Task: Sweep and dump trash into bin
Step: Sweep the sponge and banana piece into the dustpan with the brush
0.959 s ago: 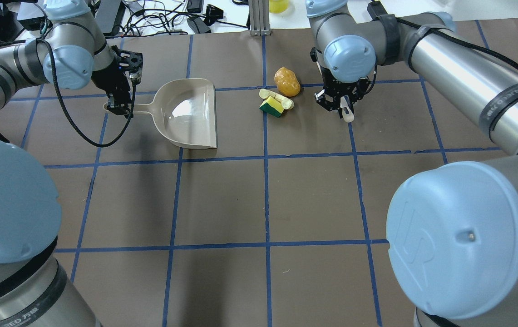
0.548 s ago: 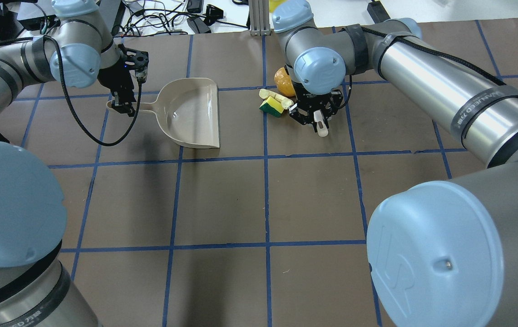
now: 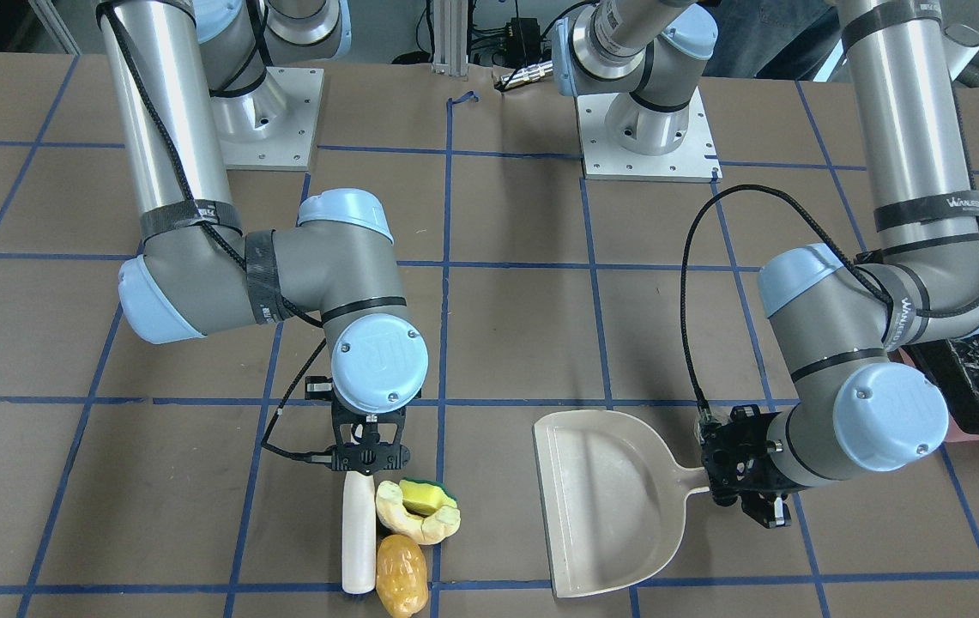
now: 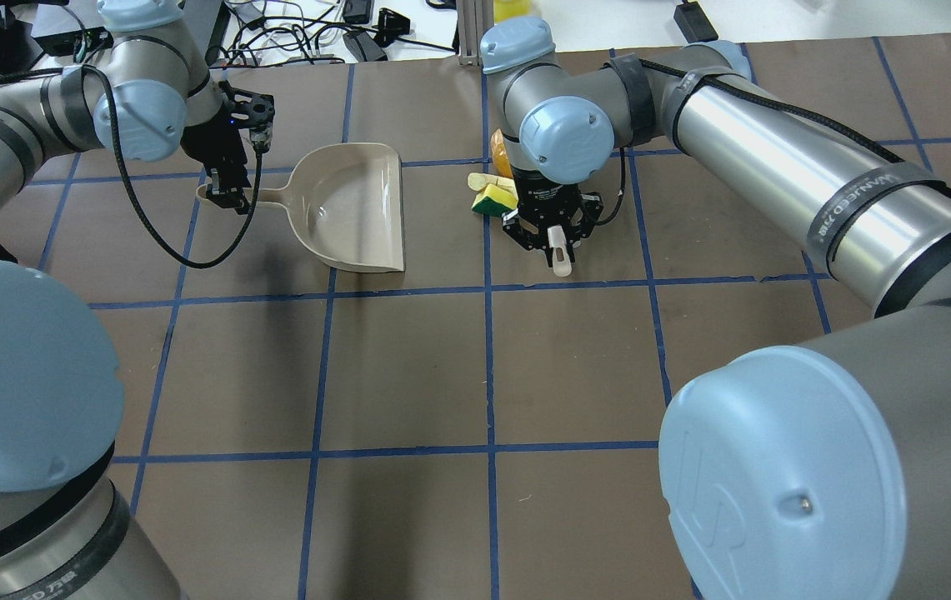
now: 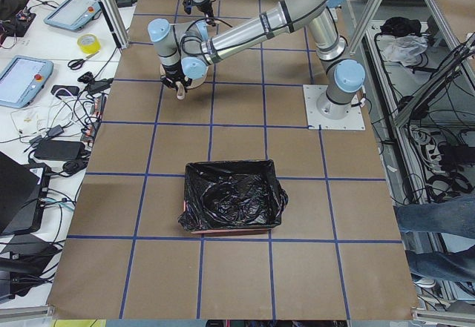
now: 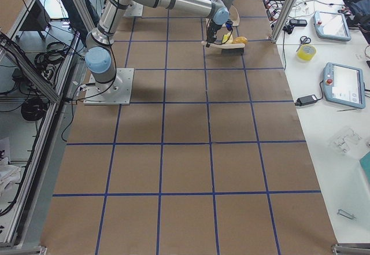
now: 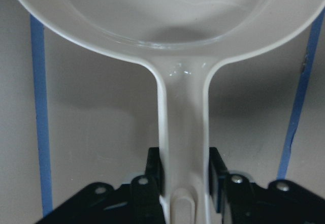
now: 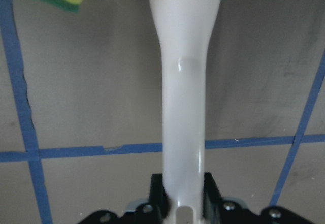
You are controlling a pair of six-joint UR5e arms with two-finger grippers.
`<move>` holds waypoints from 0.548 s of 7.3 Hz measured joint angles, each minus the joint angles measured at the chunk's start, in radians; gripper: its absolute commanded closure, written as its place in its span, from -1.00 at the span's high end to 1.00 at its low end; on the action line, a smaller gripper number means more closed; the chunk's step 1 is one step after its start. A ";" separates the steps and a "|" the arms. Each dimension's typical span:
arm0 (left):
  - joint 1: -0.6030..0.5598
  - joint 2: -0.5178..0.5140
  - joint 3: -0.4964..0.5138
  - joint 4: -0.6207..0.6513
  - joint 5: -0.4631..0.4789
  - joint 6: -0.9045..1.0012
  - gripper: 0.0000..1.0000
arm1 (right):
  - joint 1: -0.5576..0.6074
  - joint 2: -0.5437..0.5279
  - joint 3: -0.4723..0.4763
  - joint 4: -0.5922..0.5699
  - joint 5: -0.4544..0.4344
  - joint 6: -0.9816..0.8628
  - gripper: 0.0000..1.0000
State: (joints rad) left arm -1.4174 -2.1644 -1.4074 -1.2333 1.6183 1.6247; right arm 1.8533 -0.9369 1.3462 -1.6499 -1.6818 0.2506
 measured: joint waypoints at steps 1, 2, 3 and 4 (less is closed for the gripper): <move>0.000 0.000 0.000 0.000 0.000 0.000 -0.65 | 0.016 0.003 -0.001 0.000 0.011 0.014 -0.80; 0.000 0.000 0.000 0.000 0.000 0.000 -0.65 | 0.031 0.003 -0.002 -0.001 0.025 0.025 -0.80; 0.000 0.000 0.000 0.000 0.000 -0.001 -0.65 | 0.045 0.003 -0.003 -0.003 0.043 0.038 -0.79; 0.000 0.000 -0.001 0.000 0.000 -0.001 -0.65 | 0.058 0.004 -0.004 -0.006 0.060 0.057 -0.79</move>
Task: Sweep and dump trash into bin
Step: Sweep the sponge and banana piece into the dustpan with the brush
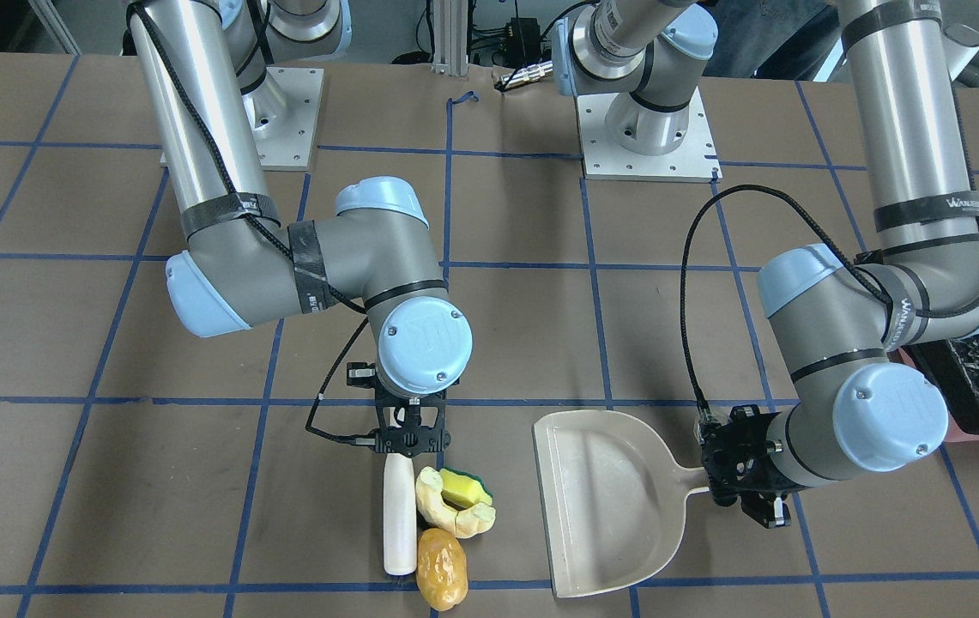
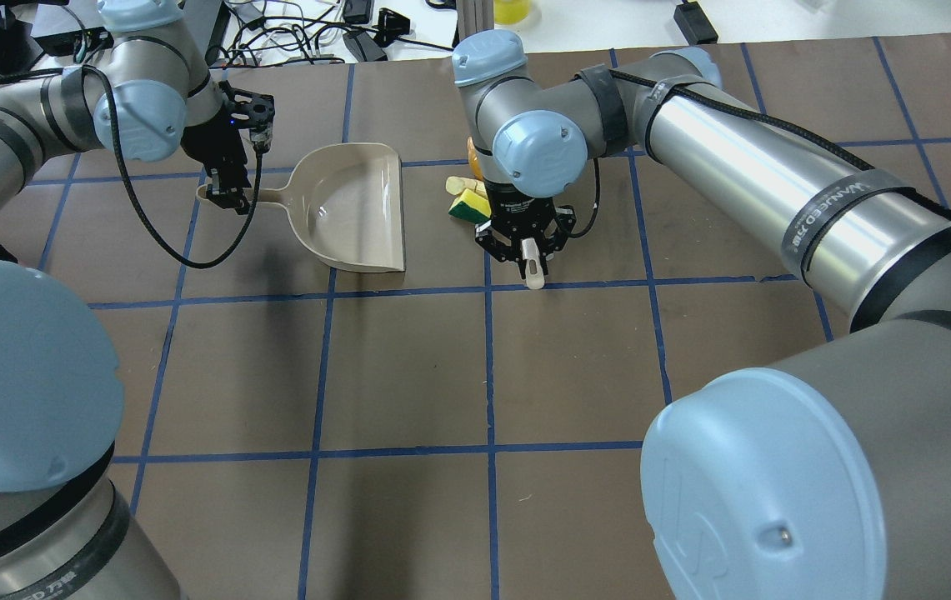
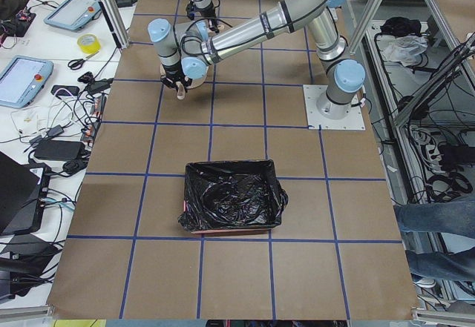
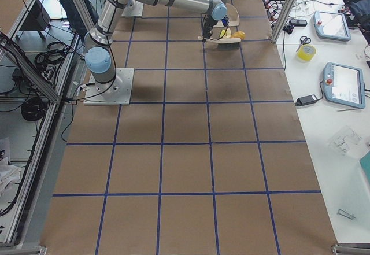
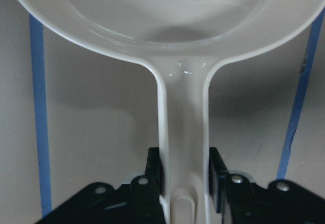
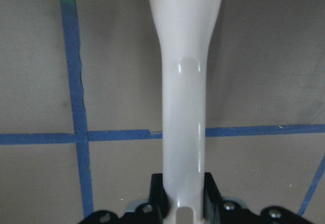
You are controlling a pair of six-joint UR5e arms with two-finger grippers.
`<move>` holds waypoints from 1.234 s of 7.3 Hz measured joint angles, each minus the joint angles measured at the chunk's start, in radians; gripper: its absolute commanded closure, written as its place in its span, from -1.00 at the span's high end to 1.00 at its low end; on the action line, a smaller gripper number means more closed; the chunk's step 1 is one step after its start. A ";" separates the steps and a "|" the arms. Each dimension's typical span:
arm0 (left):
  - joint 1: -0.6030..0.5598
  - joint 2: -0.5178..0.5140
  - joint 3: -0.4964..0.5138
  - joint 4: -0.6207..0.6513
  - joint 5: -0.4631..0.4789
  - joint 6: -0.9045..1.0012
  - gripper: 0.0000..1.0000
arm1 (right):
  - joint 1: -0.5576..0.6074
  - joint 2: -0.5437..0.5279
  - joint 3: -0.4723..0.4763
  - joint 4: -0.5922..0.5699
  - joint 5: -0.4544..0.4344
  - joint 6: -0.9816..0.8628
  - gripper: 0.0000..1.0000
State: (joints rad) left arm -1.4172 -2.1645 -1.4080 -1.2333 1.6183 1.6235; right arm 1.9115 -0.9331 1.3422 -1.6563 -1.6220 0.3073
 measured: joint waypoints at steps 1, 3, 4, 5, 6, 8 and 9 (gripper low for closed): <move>0.000 0.000 0.000 0.000 0.000 0.000 -0.65 | 0.012 0.000 -0.003 -0.003 0.018 0.010 -0.79; 0.000 0.000 -0.003 0.001 -0.001 -0.001 -0.65 | 0.040 0.014 -0.034 -0.009 0.056 0.031 -0.79; 0.000 0.000 -0.004 0.001 -0.001 -0.001 -0.65 | 0.064 0.032 -0.062 -0.011 0.063 0.048 -0.79; 0.000 0.000 -0.005 0.001 -0.002 0.000 -0.65 | 0.089 0.049 -0.091 -0.012 0.071 0.069 -0.79; 0.000 0.000 -0.005 0.002 -0.001 0.000 -0.65 | 0.118 0.062 -0.114 -0.013 0.084 0.086 -0.79; 0.000 0.000 -0.005 0.001 0.000 0.000 -0.65 | 0.176 0.068 -0.146 -0.015 0.118 0.125 -0.79; 0.000 0.000 -0.006 0.001 0.000 -0.001 -0.65 | 0.201 0.069 -0.160 -0.015 0.135 0.148 -0.79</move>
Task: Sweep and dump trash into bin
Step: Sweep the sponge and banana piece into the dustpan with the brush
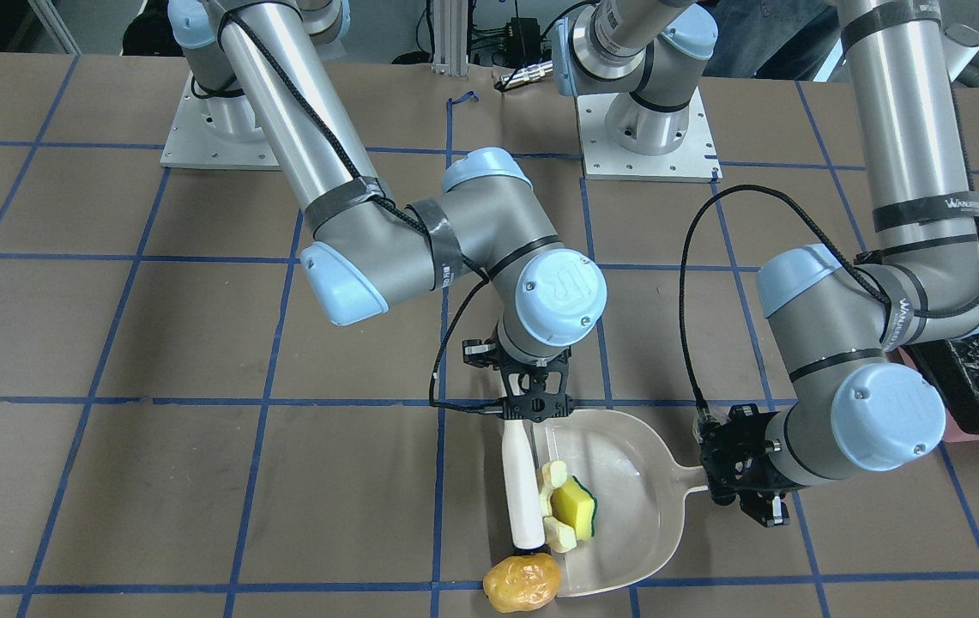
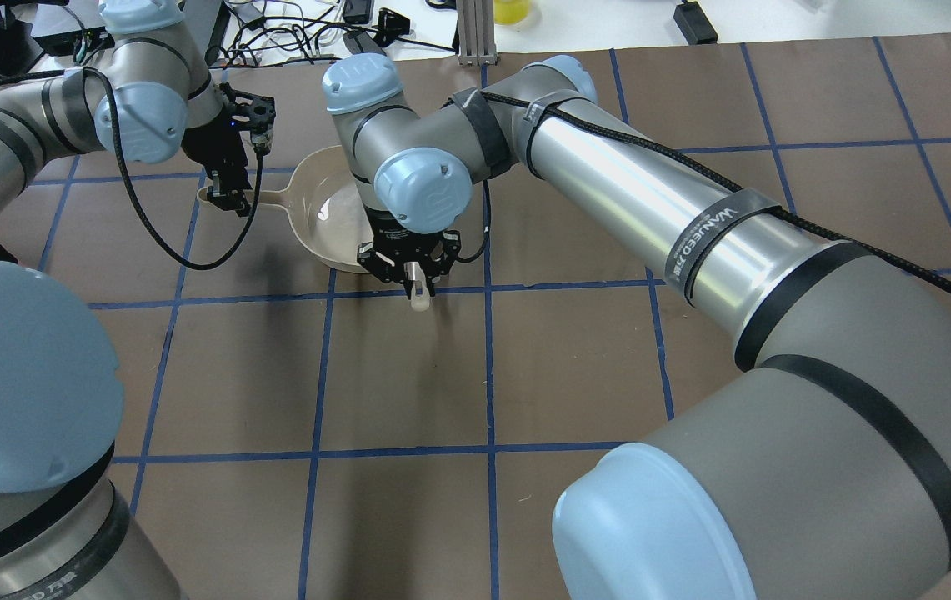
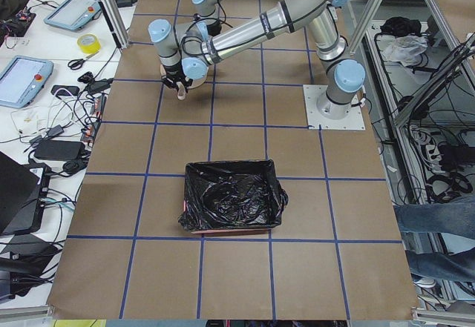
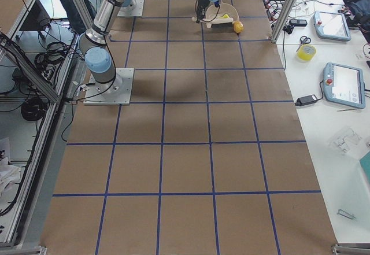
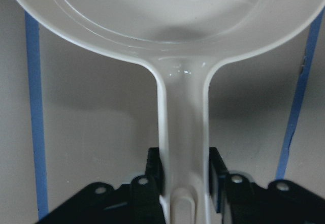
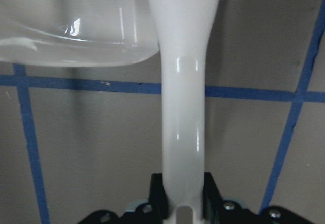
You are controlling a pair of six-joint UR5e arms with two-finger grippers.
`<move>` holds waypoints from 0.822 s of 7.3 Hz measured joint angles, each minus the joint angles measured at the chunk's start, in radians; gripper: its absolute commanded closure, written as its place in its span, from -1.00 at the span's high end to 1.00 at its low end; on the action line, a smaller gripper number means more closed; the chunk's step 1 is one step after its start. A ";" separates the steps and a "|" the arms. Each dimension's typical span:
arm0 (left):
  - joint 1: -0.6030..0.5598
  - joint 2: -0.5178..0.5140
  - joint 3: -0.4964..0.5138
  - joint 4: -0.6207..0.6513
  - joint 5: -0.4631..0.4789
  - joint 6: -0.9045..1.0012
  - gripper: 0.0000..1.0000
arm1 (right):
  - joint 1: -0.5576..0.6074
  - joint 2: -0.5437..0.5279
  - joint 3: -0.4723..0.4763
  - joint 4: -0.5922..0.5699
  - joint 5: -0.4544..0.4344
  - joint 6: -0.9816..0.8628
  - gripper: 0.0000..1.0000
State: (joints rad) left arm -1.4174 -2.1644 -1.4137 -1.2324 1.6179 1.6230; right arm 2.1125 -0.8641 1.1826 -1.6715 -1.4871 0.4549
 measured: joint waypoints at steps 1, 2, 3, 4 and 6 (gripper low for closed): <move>0.000 0.000 0.000 0.000 -0.001 0.000 -0.65 | 0.022 0.003 -0.012 -0.001 0.019 0.029 -0.78; 0.000 0.000 0.000 0.000 -0.001 0.000 -0.65 | 0.040 0.008 -0.032 -0.001 0.046 0.061 -0.78; 0.000 0.000 -0.001 0.000 -0.001 0.000 -0.65 | 0.054 0.010 -0.055 0.000 0.073 0.093 -0.78; 0.000 0.000 -0.001 0.001 -0.001 -0.002 -0.65 | 0.062 0.006 -0.069 0.018 0.087 0.108 -0.78; -0.001 0.000 0.001 0.001 -0.001 -0.020 -0.65 | 0.044 -0.032 -0.072 0.139 0.004 0.056 -0.79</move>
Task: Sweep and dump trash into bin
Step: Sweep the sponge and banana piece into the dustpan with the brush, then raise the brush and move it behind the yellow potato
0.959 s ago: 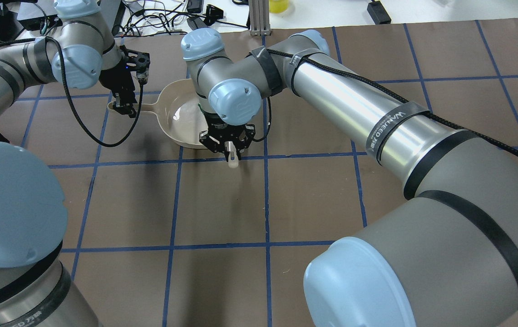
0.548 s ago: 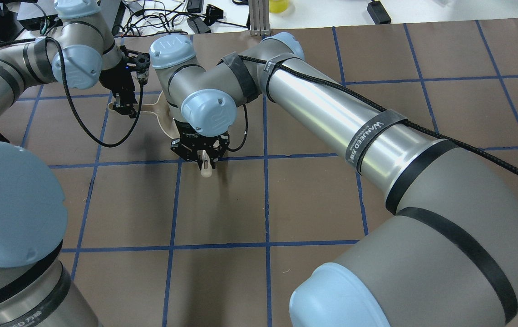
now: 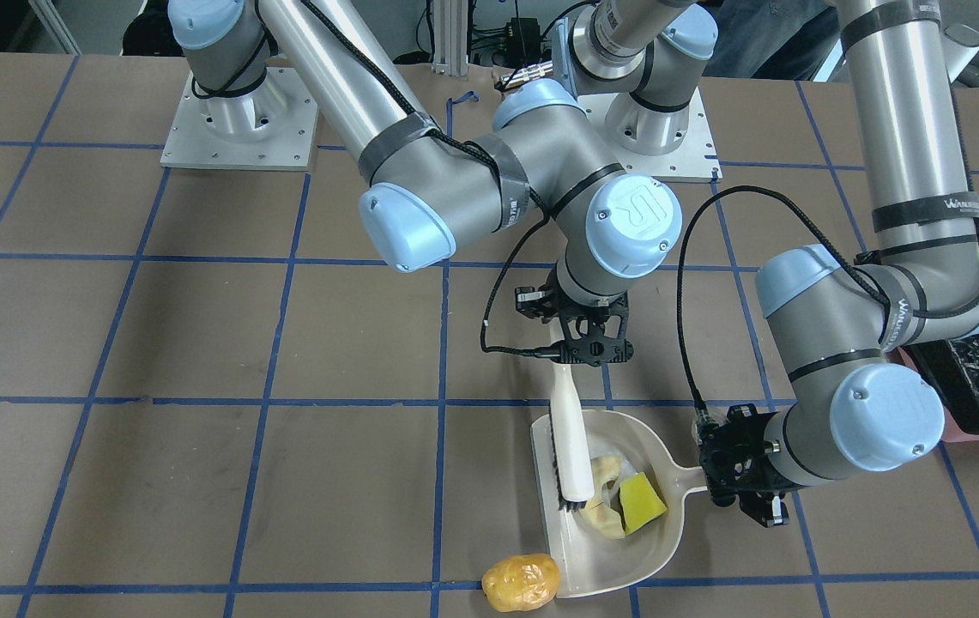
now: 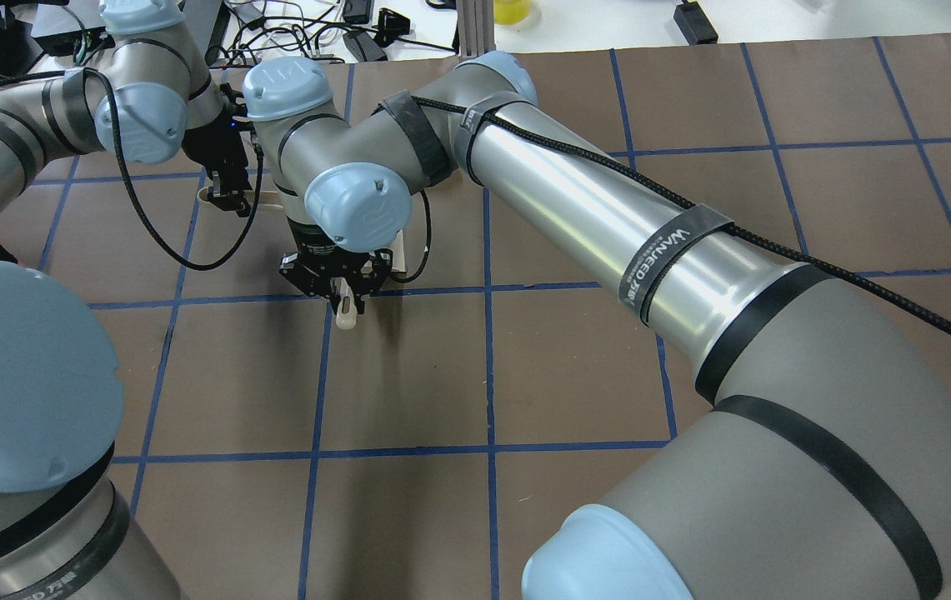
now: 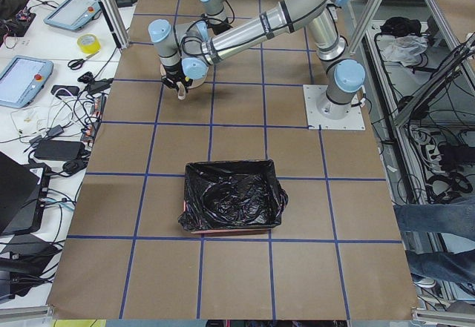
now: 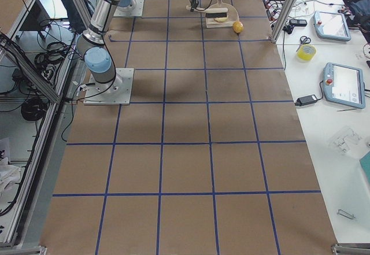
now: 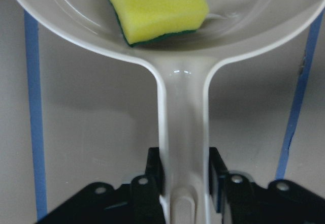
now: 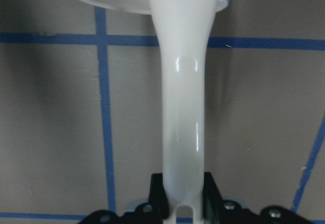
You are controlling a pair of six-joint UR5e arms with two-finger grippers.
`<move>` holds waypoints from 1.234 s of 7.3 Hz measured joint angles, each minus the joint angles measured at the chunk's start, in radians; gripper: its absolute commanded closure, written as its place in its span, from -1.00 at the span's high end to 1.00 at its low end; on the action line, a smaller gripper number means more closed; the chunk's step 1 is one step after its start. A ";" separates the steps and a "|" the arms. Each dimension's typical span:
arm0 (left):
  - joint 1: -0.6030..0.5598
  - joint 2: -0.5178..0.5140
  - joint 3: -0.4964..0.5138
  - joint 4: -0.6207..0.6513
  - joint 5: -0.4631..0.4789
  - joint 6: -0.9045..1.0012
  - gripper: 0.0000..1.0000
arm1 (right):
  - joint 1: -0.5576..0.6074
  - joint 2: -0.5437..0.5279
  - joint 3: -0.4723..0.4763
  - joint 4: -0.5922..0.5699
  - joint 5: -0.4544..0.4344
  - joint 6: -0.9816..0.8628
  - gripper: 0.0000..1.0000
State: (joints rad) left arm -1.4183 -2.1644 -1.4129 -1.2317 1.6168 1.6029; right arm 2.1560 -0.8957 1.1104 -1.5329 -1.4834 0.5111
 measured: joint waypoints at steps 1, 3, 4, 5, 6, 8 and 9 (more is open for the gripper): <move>0.000 0.000 0.000 0.000 0.000 -0.006 -0.65 | -0.035 -0.021 0.002 0.051 -0.051 -0.039 -0.79; -0.001 -0.001 0.000 0.000 0.000 -0.009 -0.65 | -0.148 -0.039 0.002 0.078 -0.132 -0.138 -0.79; -0.001 -0.001 0.000 -0.001 0.000 -0.010 -0.65 | -0.211 -0.040 0.002 0.073 -0.153 -0.203 -0.79; -0.001 -0.002 0.001 -0.001 0.000 -0.013 -0.65 | -0.261 -0.033 0.002 0.040 -0.163 -0.290 -0.79; -0.001 -0.004 0.003 -0.002 0.001 -0.015 -0.65 | -0.291 -0.013 0.001 -0.015 -0.167 -0.363 -0.79; -0.003 -0.008 0.006 -0.002 0.006 -0.034 -0.65 | -0.308 0.054 -0.012 -0.080 -0.163 -0.437 -0.79; -0.007 -0.009 0.006 -0.002 0.015 -0.061 -0.65 | -0.301 0.073 -0.021 -0.088 -0.152 -0.441 -0.79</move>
State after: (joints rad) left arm -1.4256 -2.1737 -1.4069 -1.2333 1.6320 1.5419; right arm 1.8550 -0.8228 1.0893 -1.6212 -1.6353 0.0705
